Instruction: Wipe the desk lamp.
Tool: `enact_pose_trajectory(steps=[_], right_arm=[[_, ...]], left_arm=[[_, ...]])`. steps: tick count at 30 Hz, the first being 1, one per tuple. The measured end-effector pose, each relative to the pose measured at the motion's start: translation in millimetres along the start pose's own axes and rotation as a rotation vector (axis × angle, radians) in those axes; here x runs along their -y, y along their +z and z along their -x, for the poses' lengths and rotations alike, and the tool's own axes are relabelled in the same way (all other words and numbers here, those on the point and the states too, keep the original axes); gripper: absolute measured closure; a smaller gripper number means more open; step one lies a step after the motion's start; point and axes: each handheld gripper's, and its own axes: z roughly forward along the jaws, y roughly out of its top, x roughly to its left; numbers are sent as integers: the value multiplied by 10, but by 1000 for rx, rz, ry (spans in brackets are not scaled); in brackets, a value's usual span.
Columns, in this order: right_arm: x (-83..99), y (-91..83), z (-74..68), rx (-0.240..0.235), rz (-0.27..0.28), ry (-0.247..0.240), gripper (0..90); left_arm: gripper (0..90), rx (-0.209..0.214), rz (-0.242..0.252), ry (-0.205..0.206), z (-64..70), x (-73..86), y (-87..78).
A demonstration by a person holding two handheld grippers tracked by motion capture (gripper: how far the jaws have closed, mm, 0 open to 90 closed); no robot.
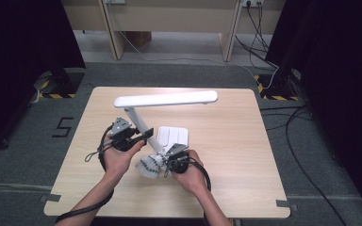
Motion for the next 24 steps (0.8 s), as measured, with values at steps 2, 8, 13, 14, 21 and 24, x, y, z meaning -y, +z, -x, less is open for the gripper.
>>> enact_pose_trajectory(steps=[2,8,13,14,21,24], right_arm=[[-1,0,1,0,0,3,820],[-5,6,4,5,-3,7,821],[-6,7,4,7,-3,8,821],[-6,8,3,6,-5,11,821],[-2,16,17,7,-4,30,824],[-5,18,36,8,-10,44,829]], left_arm=[[620,-17,3,13,1,10,5],[654,-35,3,14,13,4,23],[664,-52,9,1,34,15,17],[665,-54,9,-2,35,15,17],[680,-78,-1,-15,63,2,13],[682,-89,4,-6,83,5,13]])
